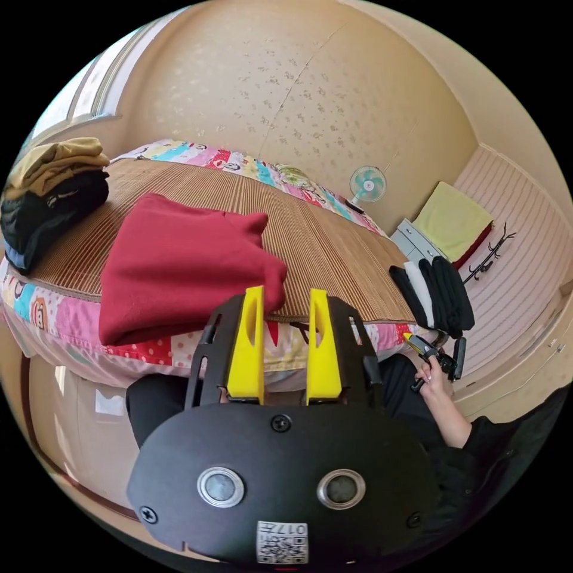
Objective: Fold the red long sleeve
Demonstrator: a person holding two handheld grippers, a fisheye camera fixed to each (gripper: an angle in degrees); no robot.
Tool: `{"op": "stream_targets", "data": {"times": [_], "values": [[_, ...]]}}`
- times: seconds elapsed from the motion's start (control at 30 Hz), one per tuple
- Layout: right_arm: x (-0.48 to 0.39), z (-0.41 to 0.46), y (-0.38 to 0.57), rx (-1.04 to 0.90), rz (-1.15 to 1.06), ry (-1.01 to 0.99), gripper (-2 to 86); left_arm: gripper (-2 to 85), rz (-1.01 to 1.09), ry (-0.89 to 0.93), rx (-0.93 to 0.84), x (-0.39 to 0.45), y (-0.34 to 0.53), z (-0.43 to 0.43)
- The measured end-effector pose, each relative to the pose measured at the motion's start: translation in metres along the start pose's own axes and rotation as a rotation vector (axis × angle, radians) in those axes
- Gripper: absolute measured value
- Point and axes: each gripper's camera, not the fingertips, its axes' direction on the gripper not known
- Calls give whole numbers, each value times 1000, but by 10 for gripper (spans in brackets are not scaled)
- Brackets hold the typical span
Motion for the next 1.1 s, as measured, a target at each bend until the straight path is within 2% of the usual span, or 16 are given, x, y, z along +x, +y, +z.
{"op": "stream_targets", "data": {"times": [0.1, 0.23, 0.37, 0.47, 0.53, 0.57, 0.73, 0.87, 0.9, 0.93, 0.97, 1.0, 1.03, 1.07, 1.1], "values": [[4, 7, -3, -7, -6, -13, 7, 120, 33, 43, -135, 10, -61, 28], [8, 15, -5, -12, -3, -24, 6, 107, -75, -143, -304, -14, -109, 102], [17, 18, -6, -9, 5, -41, 5, 43, -253, -74, -276, -27, -116, 122], [27, 20, -8, 2, 31, -70, 5, 10, -313, 97, -183, -28, -126, 129], [32, 23, -9, 4, 48, -86, 5, 3, -285, 338, -119, -17, -132, 122], [34, 25, -10, 3, 50, -90, 5, 2, -255, 377, -125, -10, -135, 118], [27, 34, -12, -17, -2, -51, 8, -4, 138, 494, -173, 61, -151, 41], [9, 38, -11, -10, -102, -2, 12, -5, 227, 668, -118, 43, -165, -10], [-1, 40, -11, -18, -144, 10, 13, -6, 281, 763, -71, 39, -166, -27], [-6, 41, -12, -26, -165, 7, 14, -7, 378, 1081, 25, 34, -167, -46], [-17, 42, -13, -52, -181, -49, 17, -7, 415, 1274, 85, 30, -169, -55], [-28, 40, -14, -53, -196, -184, 22, -7, 439, 1588, 196, 20, -173, -65], [-34, 39, -13, -41, -209, -266, 26, -8, 364, 1683, 227, 10, -182, -66], [-47, 39, -13, -15, -220, -401, 34, -8, 302, 1642, 214, 4, -186, -64], [-60, 47, -17, -27, -208, -493, 44, -9, 215, 1417, 172, -6, -191, -62]]}}
